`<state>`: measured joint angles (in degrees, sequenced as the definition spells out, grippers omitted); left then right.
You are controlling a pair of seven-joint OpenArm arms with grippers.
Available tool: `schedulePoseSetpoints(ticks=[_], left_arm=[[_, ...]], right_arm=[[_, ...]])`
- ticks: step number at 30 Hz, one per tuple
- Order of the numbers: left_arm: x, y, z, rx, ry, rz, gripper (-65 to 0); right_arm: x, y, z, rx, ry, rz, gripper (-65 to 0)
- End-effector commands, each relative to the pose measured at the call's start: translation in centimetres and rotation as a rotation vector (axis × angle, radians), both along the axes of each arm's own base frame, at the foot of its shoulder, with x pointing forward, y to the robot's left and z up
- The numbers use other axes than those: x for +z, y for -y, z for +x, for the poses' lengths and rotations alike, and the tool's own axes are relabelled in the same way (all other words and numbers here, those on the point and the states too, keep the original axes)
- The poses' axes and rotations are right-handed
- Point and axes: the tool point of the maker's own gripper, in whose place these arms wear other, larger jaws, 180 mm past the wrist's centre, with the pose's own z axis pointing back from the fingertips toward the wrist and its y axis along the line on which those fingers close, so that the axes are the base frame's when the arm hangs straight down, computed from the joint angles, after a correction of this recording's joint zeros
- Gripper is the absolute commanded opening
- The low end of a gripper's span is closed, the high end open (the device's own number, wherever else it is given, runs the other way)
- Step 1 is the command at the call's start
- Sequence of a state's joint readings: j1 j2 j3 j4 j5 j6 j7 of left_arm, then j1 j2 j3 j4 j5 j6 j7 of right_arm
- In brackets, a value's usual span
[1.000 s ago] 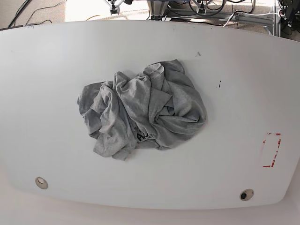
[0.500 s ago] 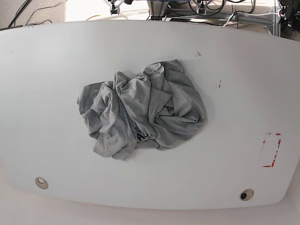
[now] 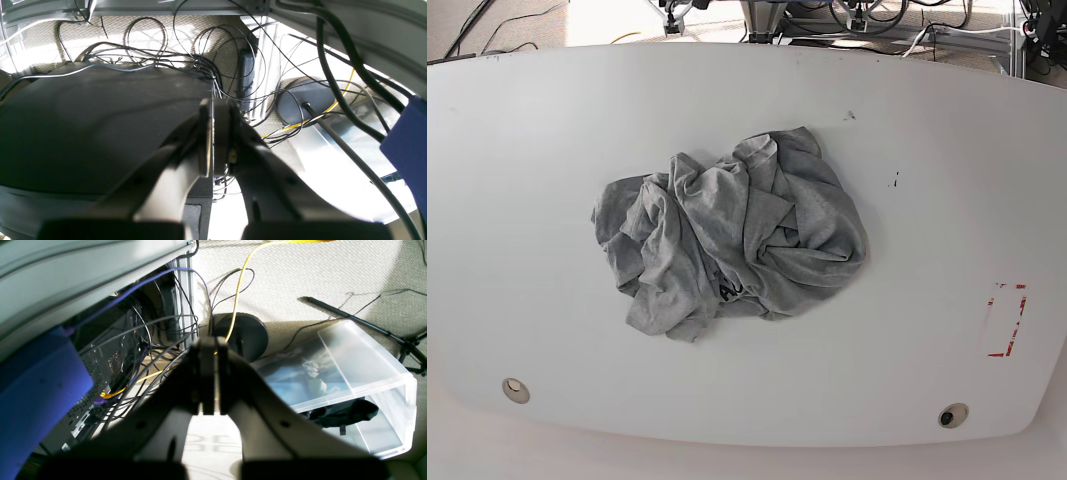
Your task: Layout the t-shirt on the table in an organized manner, then fold the t-shirt properly
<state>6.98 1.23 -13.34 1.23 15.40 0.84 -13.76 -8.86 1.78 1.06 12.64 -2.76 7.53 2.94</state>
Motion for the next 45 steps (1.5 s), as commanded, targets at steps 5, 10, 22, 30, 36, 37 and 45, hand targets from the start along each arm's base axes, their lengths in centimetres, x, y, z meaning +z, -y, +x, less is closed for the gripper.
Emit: schedulePoseSetpoints(ticks=[5, 10, 22, 30, 36, 37, 45], left_arm=[[0.1, -0.1, -0.5, -0.001, 0.001, 0.004, -64.7], [0.3, -0.2, -0.6, -0.005, 0.042, 0.004, -64.6], [0.6, -1.6, -1.2, -0.011, 0.082, 0.025, -64.6], [1.6, -4.4, -1.6, -0.034, 0.160, 0.081, -64.9], [2.4, -5.3, -2.6, -0.049, 0.186, 0.103, -64.9], [2.5, -5.4, -2.9, -0.051, 0.186, 0.105, -64.9], [3.5, -6.1, -6.0, -0.067, 0.167, 0.122, -65.0]], right_arm=[[0.1, 0.1, -0.3, -0.004, 0.003, 0.003, -63.7], [0.2, 0.1, -0.8, -0.010, 0.028, 0.003, -63.9], [1.0, 0.2, -2.8, -0.016, 0.072, -0.002, -63.7], [3.0, 0.3, -3.1, -0.009, 0.166, -0.004, -63.7], [4.3, 0.3, -3.9, -0.008, 0.196, -0.004, -63.7], [4.5, 0.3, -3.9, -0.007, 0.201, -0.004, -63.7], [6.5, 0.4, -4.0, -0.002, 0.256, -0.005, -63.9]])
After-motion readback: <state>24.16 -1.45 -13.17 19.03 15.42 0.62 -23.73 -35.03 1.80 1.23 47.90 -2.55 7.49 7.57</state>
